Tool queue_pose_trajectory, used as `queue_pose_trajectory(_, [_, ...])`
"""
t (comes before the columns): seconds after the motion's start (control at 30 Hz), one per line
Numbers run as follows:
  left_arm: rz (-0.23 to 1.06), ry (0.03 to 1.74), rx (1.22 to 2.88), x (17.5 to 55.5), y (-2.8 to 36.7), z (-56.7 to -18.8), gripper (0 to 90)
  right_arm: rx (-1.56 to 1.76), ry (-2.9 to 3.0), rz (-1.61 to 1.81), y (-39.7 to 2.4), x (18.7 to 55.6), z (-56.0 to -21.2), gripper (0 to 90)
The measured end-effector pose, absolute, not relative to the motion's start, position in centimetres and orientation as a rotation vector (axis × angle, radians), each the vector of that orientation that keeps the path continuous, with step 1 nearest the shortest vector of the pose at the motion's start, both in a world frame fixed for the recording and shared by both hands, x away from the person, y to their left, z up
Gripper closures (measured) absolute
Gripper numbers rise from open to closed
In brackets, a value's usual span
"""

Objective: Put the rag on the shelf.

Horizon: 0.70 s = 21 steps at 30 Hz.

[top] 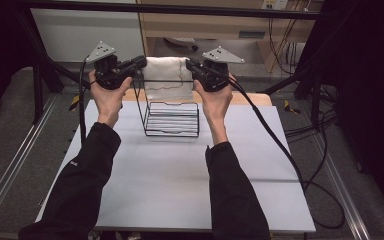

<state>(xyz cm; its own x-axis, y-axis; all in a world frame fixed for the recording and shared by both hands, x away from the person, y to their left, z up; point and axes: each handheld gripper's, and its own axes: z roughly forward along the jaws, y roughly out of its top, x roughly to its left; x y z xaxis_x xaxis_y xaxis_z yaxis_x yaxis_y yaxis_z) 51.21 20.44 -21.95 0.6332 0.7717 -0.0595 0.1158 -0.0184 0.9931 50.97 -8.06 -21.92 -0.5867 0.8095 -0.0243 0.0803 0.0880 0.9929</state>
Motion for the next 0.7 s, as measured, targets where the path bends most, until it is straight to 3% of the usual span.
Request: queue_pose_trajectory(0.7, [0.582,0.724,1.551,48.5,21.1,-23.2,84.0,0.787,1.839,1.582,-8.8,48.3,-22.9,84.0])
